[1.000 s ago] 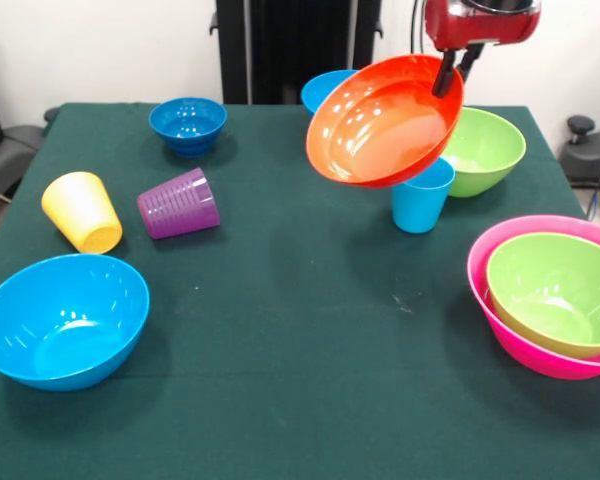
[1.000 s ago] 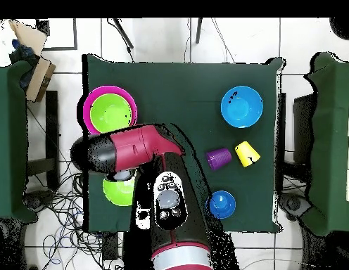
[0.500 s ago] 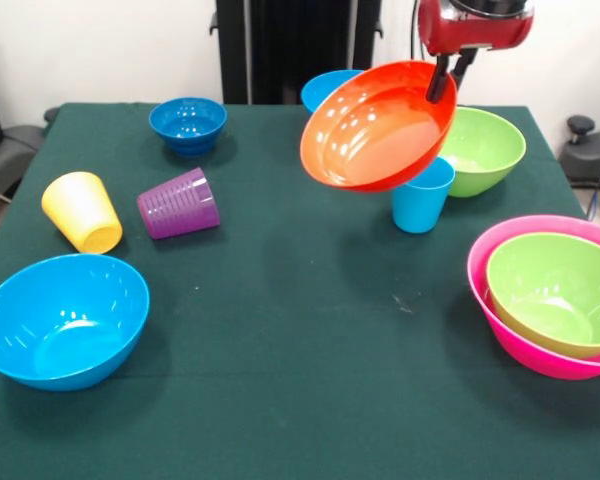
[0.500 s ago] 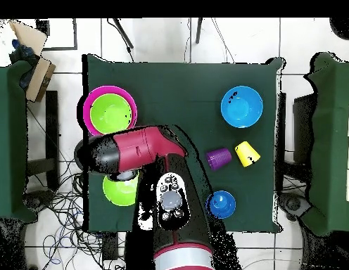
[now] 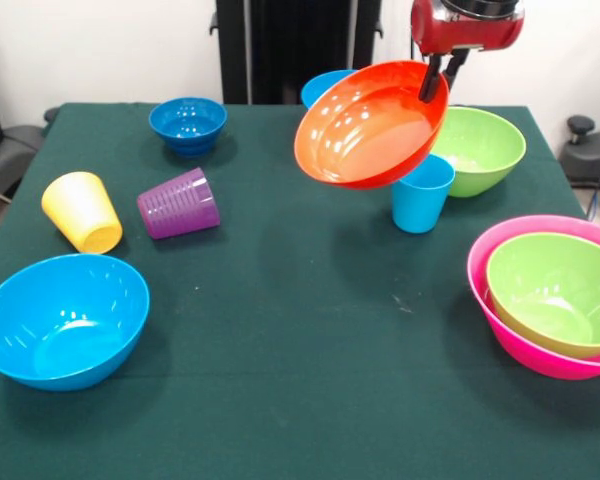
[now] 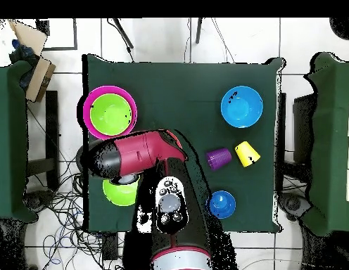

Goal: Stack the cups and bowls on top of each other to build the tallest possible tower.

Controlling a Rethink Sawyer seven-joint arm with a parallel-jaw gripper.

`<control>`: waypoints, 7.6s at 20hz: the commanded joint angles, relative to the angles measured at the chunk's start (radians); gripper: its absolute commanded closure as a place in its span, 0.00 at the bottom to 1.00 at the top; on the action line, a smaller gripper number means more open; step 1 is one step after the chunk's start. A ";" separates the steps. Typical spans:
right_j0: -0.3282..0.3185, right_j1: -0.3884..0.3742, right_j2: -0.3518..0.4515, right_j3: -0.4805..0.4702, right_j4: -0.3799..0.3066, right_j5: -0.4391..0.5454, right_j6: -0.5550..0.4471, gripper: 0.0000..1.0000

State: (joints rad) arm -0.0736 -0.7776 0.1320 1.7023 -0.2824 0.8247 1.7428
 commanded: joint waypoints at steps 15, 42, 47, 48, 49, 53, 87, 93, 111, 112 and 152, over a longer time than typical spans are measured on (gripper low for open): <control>0.026 0.058 0.015 0.015 -0.091 -0.028 0.027 1.00; 0.075 0.064 -0.012 0.037 -0.095 -0.066 0.079 1.00; 0.078 0.066 -0.014 0.035 -0.093 -0.065 0.078 1.00; 0.080 0.066 -0.014 0.033 -0.094 -0.065 0.079 1.00; 0.082 0.066 -0.016 0.035 -0.094 -0.068 0.082 1.00; 0.089 0.069 -0.022 0.040 -0.094 -0.082 0.093 1.00; 0.127 0.084 -0.046 0.021 -0.054 -0.071 0.114 1.00; 0.132 0.086 -0.046 0.014 -0.048 -0.063 0.115 1.00; 0.149 0.099 -0.055 -0.006 -0.042 -0.059 0.123 1.00; 0.149 0.099 -0.054 -0.008 -0.041 -0.056 0.121 1.00; 0.216 0.124 -0.098 -0.038 -0.010 -0.057 0.169 1.00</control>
State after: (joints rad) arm 0.1270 -0.7321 0.0075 1.7013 -0.3042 0.8118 1.7428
